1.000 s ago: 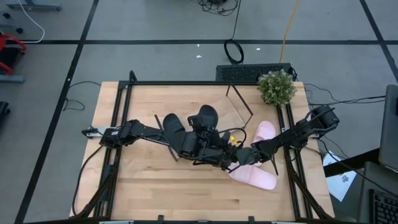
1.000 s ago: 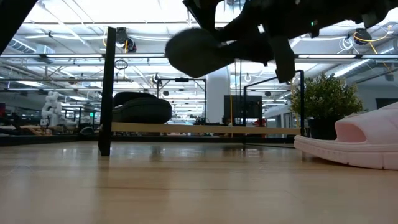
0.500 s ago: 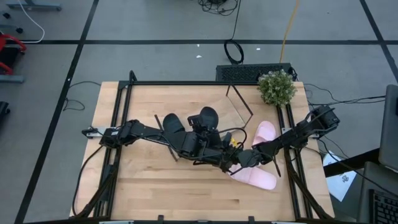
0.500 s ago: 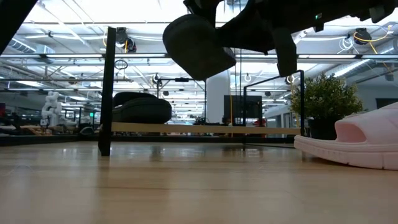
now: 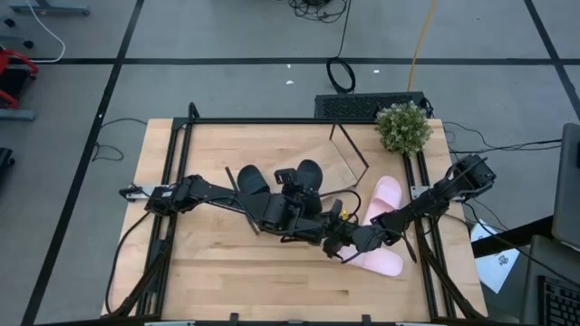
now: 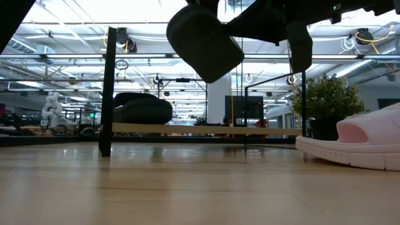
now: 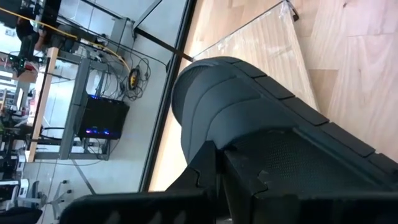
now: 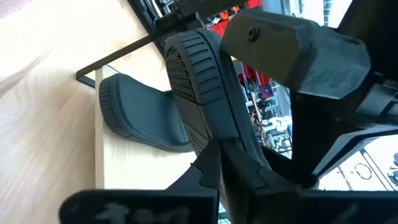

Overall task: Pick and place slides into the shelf
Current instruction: Put the black slipper on the shelf

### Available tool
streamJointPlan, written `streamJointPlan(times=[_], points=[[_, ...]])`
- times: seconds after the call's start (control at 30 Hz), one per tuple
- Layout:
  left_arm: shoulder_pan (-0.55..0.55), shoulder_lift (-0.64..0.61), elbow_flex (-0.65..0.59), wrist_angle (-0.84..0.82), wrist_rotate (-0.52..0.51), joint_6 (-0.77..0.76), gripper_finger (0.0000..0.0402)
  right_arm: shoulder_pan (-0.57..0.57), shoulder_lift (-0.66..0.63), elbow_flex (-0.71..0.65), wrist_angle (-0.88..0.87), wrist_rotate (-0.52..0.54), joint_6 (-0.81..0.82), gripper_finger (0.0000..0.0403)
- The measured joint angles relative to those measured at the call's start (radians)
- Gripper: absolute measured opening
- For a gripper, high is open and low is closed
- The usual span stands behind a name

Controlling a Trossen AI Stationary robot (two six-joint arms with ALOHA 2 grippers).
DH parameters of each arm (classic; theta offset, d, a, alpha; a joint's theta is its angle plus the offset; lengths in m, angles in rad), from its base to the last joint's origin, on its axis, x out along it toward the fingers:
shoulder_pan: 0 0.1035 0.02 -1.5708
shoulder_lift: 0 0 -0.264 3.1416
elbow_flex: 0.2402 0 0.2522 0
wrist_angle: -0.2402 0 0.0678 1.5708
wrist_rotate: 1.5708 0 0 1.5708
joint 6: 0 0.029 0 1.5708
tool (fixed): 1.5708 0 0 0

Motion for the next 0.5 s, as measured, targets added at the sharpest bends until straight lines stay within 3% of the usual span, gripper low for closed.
streamJointPlan(times=[0.3,0.5], points=[[0.0,0.0,0.0,-0.001,0.001,-0.003,0.0001,0.001,0.0,0.0,0.002,0.037,-0.024,0.0003],[0.002,0.0,0.0,-0.003,-0.003,-0.004,0.0001,0.001,0.0,0.0,0.003,0.093,-0.024,0.0038]])
